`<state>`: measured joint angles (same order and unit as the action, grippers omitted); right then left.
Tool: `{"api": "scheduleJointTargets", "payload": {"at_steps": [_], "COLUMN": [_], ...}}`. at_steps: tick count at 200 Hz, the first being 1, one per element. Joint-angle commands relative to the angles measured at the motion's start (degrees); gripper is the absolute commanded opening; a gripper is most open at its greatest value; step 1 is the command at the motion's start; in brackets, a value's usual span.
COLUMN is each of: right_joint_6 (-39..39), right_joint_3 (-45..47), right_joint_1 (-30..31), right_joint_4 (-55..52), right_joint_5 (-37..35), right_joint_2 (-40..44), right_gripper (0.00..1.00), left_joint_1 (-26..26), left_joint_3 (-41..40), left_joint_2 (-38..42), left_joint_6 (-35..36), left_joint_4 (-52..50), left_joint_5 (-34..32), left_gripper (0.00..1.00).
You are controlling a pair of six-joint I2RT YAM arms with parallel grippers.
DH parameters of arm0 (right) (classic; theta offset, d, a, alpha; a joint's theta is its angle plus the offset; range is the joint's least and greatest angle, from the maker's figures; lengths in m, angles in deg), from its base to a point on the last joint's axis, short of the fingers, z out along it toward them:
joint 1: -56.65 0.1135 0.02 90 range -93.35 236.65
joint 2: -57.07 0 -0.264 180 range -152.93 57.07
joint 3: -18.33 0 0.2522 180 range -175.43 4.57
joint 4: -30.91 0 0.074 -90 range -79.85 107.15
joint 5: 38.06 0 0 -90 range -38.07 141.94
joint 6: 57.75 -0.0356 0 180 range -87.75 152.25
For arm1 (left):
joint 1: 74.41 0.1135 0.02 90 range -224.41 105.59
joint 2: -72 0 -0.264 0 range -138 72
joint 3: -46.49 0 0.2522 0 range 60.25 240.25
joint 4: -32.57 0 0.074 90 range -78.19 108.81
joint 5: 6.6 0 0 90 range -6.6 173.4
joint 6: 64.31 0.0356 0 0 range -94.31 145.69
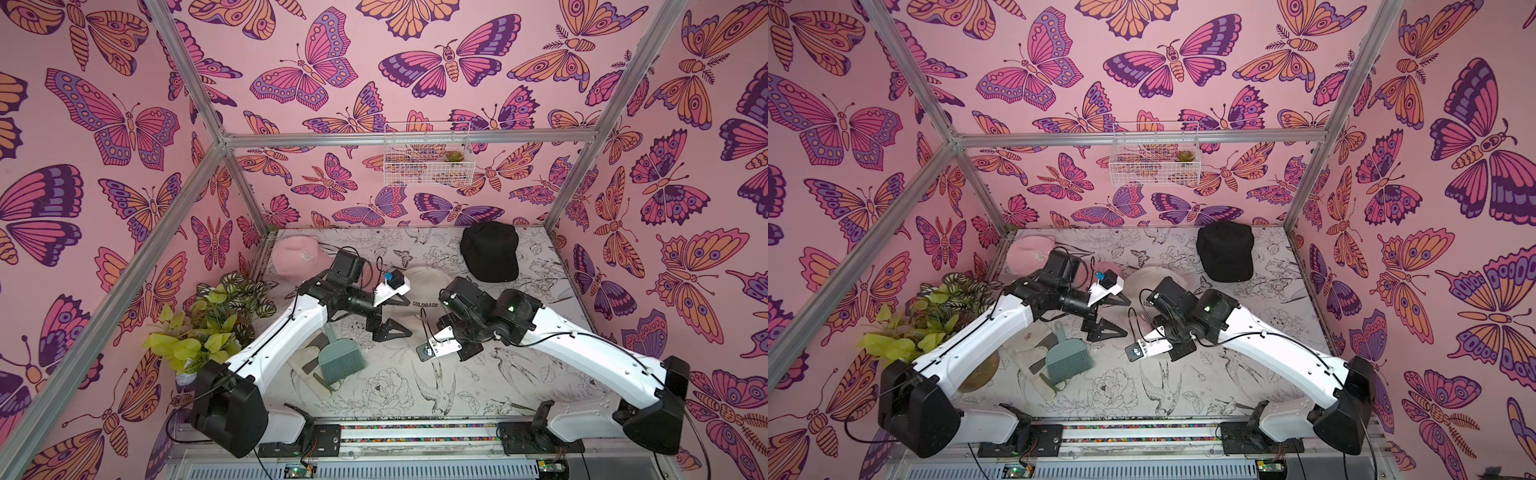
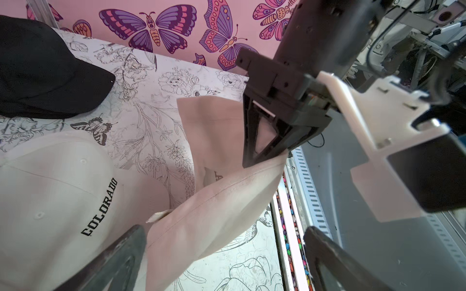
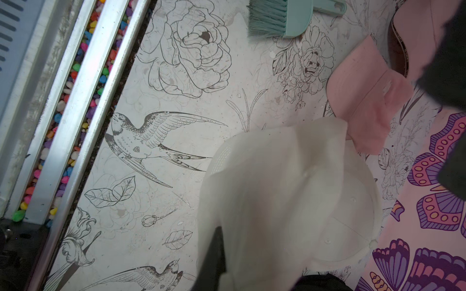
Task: Stack the baseball caps by color
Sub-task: Place the baseball cap on the baseball cap.
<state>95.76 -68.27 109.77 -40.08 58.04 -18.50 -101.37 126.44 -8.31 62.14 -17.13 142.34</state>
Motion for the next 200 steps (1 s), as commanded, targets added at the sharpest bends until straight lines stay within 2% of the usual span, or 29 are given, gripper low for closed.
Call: {"api": "scheduleJointTargets", "payload": {"at_steps": [1, 52, 118, 140, 180, 194, 200], "right_joint_6": [1.1, 0.7, 1.7, 1.9, 0.5, 0.2, -0.2], "right_joint_3": [0.7, 0.2, -1.2, -1.4, -1.5, -1.4, -1.4], "right_joint_1": [0.0, -3.1, -3.9, -4.7, -7.5, -8.2, -8.4], "right_joint_4": [2.5, 2.4, 2.3, 2.4, 2.3, 1.8, 1.9], "right_joint_5": [2.9, 10.4, 12.2, 14.2, 18.5, 19.6, 19.6], "right_joint_2": [2.5, 3.0, 1.4, 1.2, 0.8, 0.5, 0.4], "right_gripper": [0.00, 0.00, 0.00, 0.00, 0.00, 0.03, 0.05], "left_joint_1": [-1.5, -3.1, -4.6, -4.7, -4.0, -3.0, -2.5], "left_joint_3": [1.7, 2.4, 3.0, 3.2, 2.6, 2.4, 2.4], "left_joint_2": [-1.7, -3.6, -5.8, -6.6, -3.9, -3.0, -2.9], "left_joint_6": [4.3, 6.2, 7.0, 6.9, 10.5, 11.5, 11.6], "left_joint_4": [-3.1, -3.9, -5.8, -6.1, -6.3, -6.3, -6.3], "left_joint_5": [-1.5, -1.8, -4.4, -5.4, -1.0, 1.4, 2.2], "left_gripper": [1.00, 0.88, 0.84, 0.79, 0.40, 0.16, 0.11]}}
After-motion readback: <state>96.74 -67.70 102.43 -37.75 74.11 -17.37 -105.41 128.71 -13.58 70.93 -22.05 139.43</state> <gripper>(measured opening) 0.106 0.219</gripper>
